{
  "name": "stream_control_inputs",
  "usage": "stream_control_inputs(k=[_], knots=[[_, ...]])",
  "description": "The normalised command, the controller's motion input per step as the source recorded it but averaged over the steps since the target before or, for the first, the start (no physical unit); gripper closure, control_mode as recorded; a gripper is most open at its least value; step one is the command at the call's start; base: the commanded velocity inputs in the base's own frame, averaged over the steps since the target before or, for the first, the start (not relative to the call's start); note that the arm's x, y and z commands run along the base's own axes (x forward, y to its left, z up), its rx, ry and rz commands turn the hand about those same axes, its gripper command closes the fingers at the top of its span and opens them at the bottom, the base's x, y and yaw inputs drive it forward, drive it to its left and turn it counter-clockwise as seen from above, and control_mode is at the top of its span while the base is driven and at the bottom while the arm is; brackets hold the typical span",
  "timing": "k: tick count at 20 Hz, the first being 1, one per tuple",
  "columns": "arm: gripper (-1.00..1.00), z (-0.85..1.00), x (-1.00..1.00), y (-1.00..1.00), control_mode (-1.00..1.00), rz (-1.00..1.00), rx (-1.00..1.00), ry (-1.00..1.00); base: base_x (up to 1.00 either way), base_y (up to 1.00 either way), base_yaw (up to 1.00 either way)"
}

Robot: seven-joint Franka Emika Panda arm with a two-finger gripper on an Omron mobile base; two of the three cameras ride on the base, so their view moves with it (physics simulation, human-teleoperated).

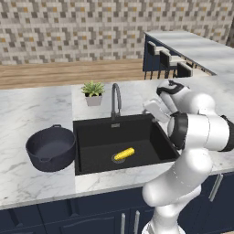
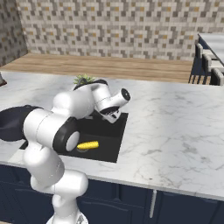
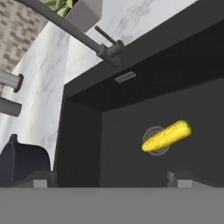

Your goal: Dump the corn from the pot into the sink. Then turn on the water and wash the corn. Then turn off the water and put the corn back in the pot.

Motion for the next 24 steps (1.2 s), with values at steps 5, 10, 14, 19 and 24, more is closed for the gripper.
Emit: stream_control_inputs(k=[5, 10, 14, 19, 24], knots=[[-1.0, -0.13, 0.23, 0.14, -1.0, 0.09, 0.0, -0.22, 0.0, 0.0, 0.0], [-1.0, 0.0, 0.23, 0.12, -1.0, 0.08, 0.0, -0.08, 0.0, 0.0, 0.0], [-1.0, 0.0, 0.28, 0.03, -1.0, 0.06, 0.05, -0.03, 0.0, 0.0, 0.0], [-1.0, 0.0, 0.29, 0.0, -1.0, 0.03, 0.11, 0.0, 0.0, 0.0, 0.0], [-1.0, 0.0, 0.27, 0.02, -1.0, 0.01, 0.08, 0.0, 0.0, 0.0, 0.0]])
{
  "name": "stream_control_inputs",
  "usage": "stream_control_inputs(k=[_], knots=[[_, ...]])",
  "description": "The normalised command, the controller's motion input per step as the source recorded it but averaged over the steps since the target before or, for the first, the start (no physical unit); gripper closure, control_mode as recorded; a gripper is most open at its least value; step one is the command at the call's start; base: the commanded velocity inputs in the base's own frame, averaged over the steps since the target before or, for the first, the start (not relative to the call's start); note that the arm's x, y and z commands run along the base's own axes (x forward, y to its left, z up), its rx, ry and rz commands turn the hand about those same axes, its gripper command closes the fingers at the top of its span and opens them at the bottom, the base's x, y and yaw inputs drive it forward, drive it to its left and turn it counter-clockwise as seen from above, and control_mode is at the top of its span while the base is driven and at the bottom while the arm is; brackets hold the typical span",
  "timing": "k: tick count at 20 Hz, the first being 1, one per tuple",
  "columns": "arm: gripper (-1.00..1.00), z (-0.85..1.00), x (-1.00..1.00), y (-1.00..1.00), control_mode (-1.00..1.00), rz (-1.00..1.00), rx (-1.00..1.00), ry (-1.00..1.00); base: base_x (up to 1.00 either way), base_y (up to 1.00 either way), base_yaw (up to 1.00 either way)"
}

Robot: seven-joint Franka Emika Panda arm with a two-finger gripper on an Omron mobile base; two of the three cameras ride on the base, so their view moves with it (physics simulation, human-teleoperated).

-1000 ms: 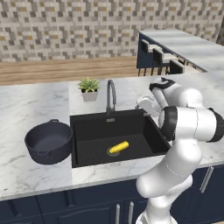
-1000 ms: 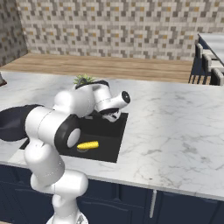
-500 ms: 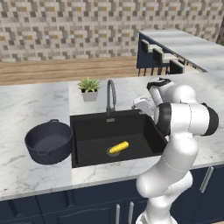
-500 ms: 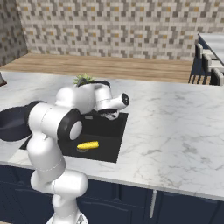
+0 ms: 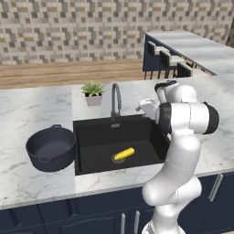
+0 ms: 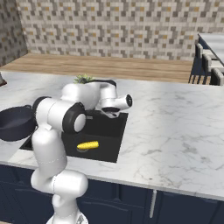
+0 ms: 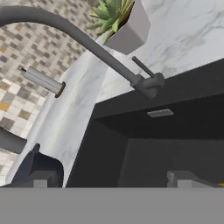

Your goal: Dump the corn from the pot into the sink. Then turn on the water and wash the corn. Then turn off the water and put the corn back in the pot.

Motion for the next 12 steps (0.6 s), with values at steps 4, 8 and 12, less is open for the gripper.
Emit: stream_control_inputs(k=[4, 8, 12], knots=[[-1.0, -0.07, 0.23, 0.11, -1.0, 0.01, 0.0, 0.0, 0.0, 0.0, 0.0], [-1.0, -0.19, 0.25, 0.15, -1.0, 0.03, 0.0, 0.0, 0.0, 0.0, 0.0], [-1.0, -0.11, 0.29, 0.13, -1.0, 0.04, 0.0, 0.0, 0.0, 0.0, 0.0]])
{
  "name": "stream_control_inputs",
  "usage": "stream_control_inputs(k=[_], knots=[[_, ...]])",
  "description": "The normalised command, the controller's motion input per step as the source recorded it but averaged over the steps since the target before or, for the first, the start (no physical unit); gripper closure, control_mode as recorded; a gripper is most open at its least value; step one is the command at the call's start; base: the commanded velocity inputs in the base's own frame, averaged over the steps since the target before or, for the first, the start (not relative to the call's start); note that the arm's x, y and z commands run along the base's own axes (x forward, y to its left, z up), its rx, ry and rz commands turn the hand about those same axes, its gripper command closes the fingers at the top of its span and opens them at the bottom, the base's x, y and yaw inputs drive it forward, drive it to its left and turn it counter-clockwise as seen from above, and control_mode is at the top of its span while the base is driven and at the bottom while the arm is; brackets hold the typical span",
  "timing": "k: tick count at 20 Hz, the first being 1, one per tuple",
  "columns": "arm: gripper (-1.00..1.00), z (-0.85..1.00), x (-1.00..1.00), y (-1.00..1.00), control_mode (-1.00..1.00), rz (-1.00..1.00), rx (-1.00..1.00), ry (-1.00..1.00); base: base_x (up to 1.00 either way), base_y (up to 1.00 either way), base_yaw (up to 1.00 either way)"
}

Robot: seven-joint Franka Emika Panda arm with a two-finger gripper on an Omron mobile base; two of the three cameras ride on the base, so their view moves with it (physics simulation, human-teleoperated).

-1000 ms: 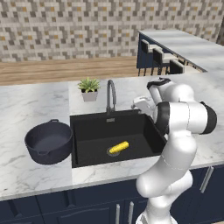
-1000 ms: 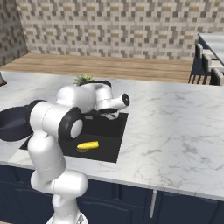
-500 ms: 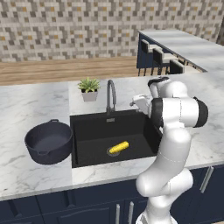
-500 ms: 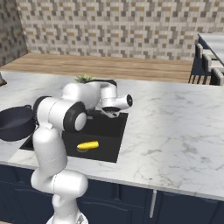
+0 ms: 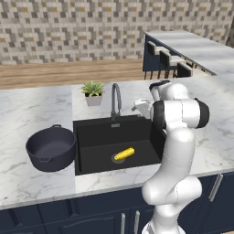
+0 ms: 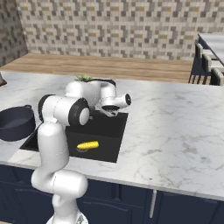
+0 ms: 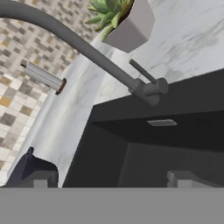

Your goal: Dump the corn from the pot into the sink. Then turn on the water and wash the corn. Then turn off the water and put the corn back in the pot.

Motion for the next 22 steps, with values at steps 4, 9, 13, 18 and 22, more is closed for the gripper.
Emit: stream_control_inputs(k=[4, 9, 13, 18, 22], knots=[[-1.0, -0.18, 0.31, 0.12, -1.0, 0.04, 0.0, 0.0, 0.0, 0.0, 0.0], [-1.0, -0.11, 0.29, 0.07, -1.0, 0.03, 0.0, 0.0, 0.0, 0.0, 0.0], [-1.0, -0.04, 0.31, 0.05, -1.0, 0.02, 0.03, -0.01, 0.0, 0.0, 0.0], [-1.0, -0.21, 0.33, 0.16, -1.0, 0.02, 0.0, -0.03, 0.0, 0.0, 0.0], [-1.0, -0.12, 0.27, 0.09, -1.0, 0.02, 0.0, -0.01, 0.0, 0.0, 0.0]])
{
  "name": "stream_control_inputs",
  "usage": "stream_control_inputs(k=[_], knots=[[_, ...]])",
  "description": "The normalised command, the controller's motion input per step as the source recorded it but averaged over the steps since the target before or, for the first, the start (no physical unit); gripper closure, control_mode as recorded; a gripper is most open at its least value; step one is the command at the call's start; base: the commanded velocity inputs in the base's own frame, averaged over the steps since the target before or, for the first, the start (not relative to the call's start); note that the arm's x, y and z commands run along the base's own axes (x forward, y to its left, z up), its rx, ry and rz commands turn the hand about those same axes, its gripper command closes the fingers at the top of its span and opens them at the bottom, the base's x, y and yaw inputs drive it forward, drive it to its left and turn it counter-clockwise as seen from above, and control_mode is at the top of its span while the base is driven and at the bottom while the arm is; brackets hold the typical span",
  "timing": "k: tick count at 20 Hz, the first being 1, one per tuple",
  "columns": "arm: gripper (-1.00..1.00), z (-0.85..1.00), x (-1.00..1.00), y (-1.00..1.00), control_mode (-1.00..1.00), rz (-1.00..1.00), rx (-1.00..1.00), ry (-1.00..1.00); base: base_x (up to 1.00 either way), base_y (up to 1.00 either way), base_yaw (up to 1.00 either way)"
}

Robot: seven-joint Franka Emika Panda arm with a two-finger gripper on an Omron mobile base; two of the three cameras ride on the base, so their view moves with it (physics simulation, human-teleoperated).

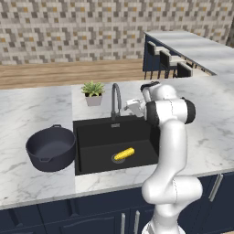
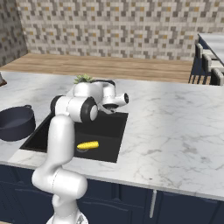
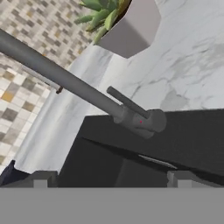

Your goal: Dump the corn from the pot into the sink. Then turn on the water and wash the corn. Then turn off the water and put the corn back in the pot.

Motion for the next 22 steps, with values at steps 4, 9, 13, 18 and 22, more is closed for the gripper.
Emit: stream_control_inputs(k=[4, 9, 13, 18, 22], knots=[[-1.0, -0.1, 0.2, 0.1, -1.0, 0.01, 0.0, -0.01, 0.0, 0.0, 0.0], [-1.0, -0.14, 0.2, 0.09, -1.0, 0.02, 0.0, -0.02, 0.0, 0.0, 0.0], [-1.0, -0.16, 0.23, 0.1, -1.0, 0.01, 0.0, -0.03, 0.0, 0.0, 0.0], [-1.0, -0.13, 0.31, 0.01, -1.0, 0.0, 0.0, 0.0, 0.0, 0.0, 0.0], [-1.0, -0.11, 0.37, 0.0, -1.0, 0.0, 0.0, 0.0, 0.0, 0.0, 0.0]])
